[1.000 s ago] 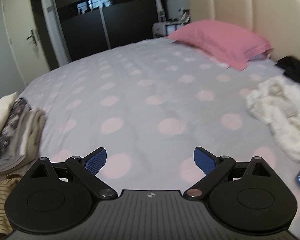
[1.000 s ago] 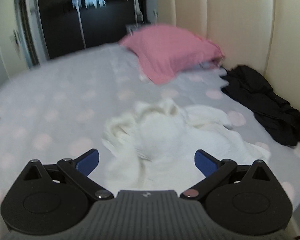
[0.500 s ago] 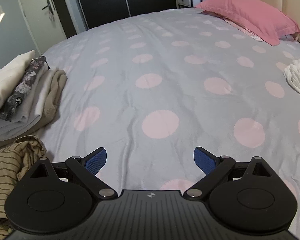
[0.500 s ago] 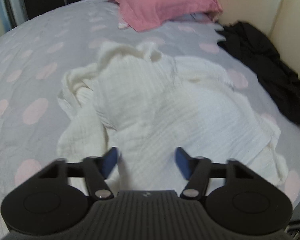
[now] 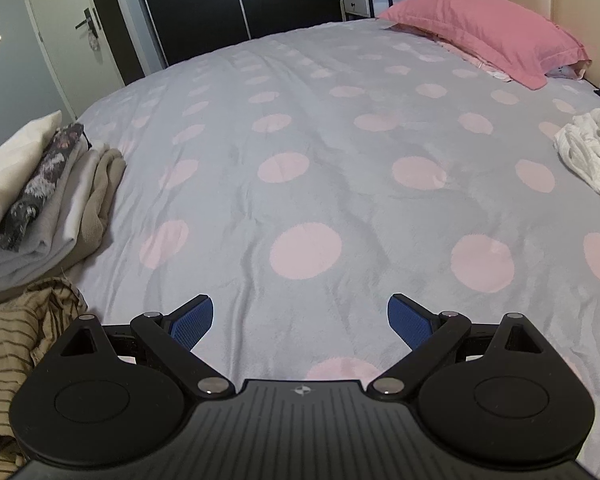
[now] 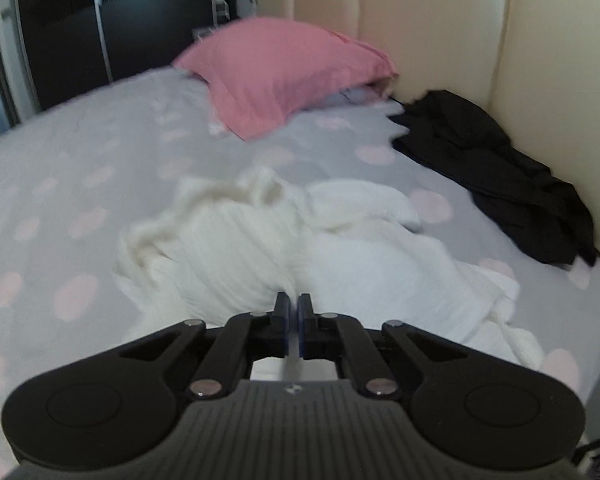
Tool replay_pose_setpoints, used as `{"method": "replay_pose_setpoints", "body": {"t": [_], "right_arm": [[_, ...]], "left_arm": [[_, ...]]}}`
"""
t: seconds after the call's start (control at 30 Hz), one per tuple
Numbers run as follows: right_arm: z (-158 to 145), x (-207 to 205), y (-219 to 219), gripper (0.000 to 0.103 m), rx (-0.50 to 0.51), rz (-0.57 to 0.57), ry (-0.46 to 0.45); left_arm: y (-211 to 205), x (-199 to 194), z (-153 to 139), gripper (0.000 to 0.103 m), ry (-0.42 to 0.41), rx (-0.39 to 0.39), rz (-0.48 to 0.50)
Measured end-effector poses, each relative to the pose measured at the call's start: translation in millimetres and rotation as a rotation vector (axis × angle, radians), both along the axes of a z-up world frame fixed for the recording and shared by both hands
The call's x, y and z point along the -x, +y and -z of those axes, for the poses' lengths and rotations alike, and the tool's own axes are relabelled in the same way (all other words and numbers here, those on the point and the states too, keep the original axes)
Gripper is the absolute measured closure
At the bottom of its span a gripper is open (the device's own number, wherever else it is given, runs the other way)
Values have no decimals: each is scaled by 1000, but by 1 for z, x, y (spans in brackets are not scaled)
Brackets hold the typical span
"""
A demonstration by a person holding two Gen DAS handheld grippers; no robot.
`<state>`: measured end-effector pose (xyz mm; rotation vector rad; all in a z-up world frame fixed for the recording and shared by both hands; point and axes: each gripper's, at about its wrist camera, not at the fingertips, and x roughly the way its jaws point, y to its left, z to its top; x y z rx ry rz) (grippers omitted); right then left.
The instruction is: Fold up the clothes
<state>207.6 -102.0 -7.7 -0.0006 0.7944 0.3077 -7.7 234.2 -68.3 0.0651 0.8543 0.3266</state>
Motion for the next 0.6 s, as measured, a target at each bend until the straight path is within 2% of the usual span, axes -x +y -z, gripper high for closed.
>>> {"method": "replay_pose_setpoints", "body": {"t": [0.27,0.43,0.6], "right_arm": [[-63,21,36,99,-47,-145,-126],[-110,57,95,99,-135,-342,-144],[-123,101,152,99,-208,-527,-105]], "left_arm": [[-4,7,-28,7,-70,-19,10],[-4,14,-43,7,-107,-13,10],[-3,26,-63,7,-159,-19,19]]}}
